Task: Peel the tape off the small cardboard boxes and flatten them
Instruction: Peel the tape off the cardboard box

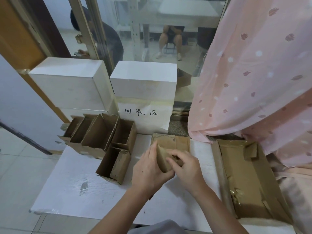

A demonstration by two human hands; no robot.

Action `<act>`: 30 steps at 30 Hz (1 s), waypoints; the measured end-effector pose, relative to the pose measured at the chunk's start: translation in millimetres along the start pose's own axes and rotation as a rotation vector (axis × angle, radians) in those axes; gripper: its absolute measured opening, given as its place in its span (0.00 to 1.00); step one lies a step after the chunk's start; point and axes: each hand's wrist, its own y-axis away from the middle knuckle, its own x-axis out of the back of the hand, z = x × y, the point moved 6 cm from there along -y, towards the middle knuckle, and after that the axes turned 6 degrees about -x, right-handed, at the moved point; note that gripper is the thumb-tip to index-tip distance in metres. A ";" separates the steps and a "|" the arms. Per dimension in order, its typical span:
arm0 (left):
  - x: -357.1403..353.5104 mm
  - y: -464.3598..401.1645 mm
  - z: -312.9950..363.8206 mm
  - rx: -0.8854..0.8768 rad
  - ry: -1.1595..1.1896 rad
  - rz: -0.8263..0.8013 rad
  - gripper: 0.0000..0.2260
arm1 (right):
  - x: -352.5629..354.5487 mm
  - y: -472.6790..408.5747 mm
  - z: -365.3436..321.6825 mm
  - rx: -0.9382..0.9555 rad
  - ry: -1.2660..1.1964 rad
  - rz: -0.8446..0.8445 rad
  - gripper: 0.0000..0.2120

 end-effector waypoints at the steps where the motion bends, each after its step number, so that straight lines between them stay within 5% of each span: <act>1: 0.5 -0.7 0.1 0.000 0.003 0.007 0.47 | 0.1 0.7 -3.1 0.072 0.035 0.045 0.09; 4: -1.7 -2.8 -1.2 0.006 0.004 -0.016 0.49 | 0.5 0.1 -9.3 0.210 0.159 0.101 0.09; 12: -9.6 -5.5 -6.2 0.022 -0.022 -0.074 0.52 | 2.6 -8.4 -9.0 0.200 0.295 0.107 0.08; 18: -14.6 -0.7 -19.8 0.051 0.027 -0.099 0.52 | -8.4 -6.2 -3.9 0.105 0.309 -0.097 0.27; 25: -15.9 0.2 -17.1 0.032 -0.037 -0.099 0.51 | -7.0 -4.2 -9.2 0.267 0.367 0.093 0.02; 30: -18.6 0.4 -20.1 0.022 -0.064 -0.128 0.54 | -10.8 -4.3 1.5 0.210 0.370 0.097 0.10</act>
